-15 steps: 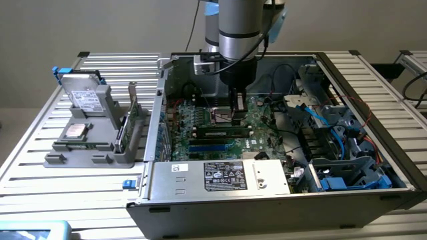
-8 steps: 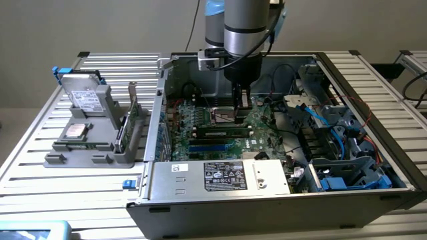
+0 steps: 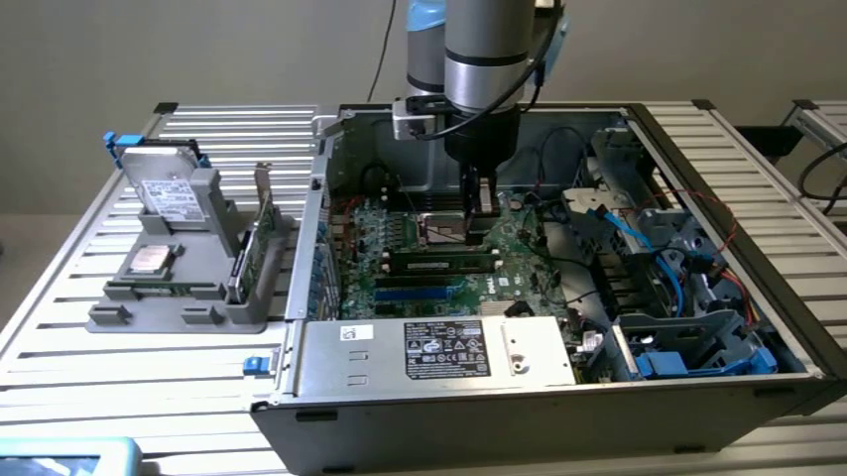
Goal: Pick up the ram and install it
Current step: 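Press down the ram until it locks into place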
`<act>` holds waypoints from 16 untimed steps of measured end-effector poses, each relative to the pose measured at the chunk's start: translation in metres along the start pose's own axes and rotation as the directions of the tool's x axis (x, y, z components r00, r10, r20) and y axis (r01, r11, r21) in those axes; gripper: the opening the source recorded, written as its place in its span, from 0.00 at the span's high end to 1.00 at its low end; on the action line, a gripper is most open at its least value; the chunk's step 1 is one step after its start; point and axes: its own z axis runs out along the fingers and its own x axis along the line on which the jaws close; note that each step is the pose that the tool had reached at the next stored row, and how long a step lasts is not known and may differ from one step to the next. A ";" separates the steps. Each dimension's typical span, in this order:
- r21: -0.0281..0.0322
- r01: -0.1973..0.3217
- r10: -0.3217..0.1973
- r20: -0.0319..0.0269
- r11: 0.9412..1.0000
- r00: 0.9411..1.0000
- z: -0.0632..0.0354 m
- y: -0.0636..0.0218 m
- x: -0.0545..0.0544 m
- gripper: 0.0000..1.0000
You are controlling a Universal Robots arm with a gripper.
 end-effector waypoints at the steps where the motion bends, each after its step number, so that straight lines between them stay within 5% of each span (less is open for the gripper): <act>1: 0.000 0.000 0.000 0.000 1.000 1.000 0.0000 0.0000 0.000 0.80; 12: 0.000 0.000 0.000 0.000 1.000 1.000 0.0012 -0.0008 0.000 0.89; 14: -0.010 0.001 -0.001 0.000 1.000 1.000 0.0024 -0.0050 0.000 0.89; 16: -0.027 0.003 -0.003 0.000 1.000 1.000 0.0032 -0.0064 0.000 0.89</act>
